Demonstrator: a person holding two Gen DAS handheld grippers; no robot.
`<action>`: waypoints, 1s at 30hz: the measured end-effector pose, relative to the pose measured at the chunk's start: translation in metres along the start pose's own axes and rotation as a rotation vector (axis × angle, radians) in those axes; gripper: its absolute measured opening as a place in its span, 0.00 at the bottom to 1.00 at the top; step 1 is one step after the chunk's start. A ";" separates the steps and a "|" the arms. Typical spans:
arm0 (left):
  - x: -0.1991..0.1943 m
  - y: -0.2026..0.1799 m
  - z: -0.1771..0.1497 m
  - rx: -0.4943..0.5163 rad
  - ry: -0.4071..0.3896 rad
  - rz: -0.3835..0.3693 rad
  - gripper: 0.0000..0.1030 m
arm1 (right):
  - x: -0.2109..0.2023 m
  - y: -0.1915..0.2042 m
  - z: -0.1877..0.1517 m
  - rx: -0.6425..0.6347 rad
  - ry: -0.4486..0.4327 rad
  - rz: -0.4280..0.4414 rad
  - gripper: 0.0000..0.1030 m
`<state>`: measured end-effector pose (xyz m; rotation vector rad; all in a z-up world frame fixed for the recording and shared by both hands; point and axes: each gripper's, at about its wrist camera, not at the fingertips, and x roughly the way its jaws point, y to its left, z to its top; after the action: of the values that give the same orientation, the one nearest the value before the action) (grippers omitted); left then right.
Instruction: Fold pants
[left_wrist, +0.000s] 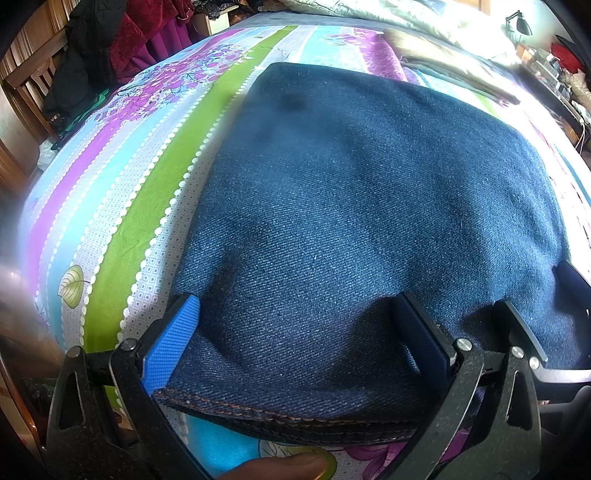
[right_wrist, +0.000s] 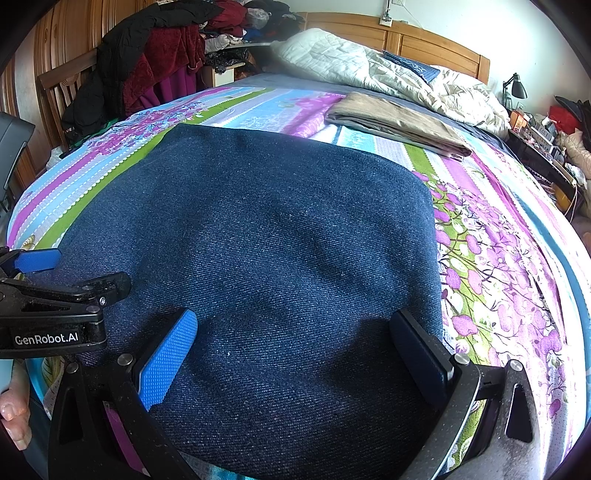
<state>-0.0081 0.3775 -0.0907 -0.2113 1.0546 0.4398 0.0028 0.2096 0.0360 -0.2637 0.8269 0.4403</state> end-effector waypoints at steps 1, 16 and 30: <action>0.000 0.000 0.000 -0.001 0.000 0.000 1.00 | 0.000 0.000 0.000 0.000 0.000 0.000 1.00; 0.000 0.000 0.000 0.001 -0.002 0.000 1.00 | 0.000 0.000 0.000 0.000 0.000 0.000 1.00; 0.000 -0.002 -0.001 -0.010 -0.003 0.009 1.00 | 0.000 0.001 -0.001 0.002 0.000 0.000 1.00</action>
<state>-0.0083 0.3752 -0.0915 -0.2147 1.0512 0.4533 0.0016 0.2096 0.0353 -0.2617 0.8273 0.4396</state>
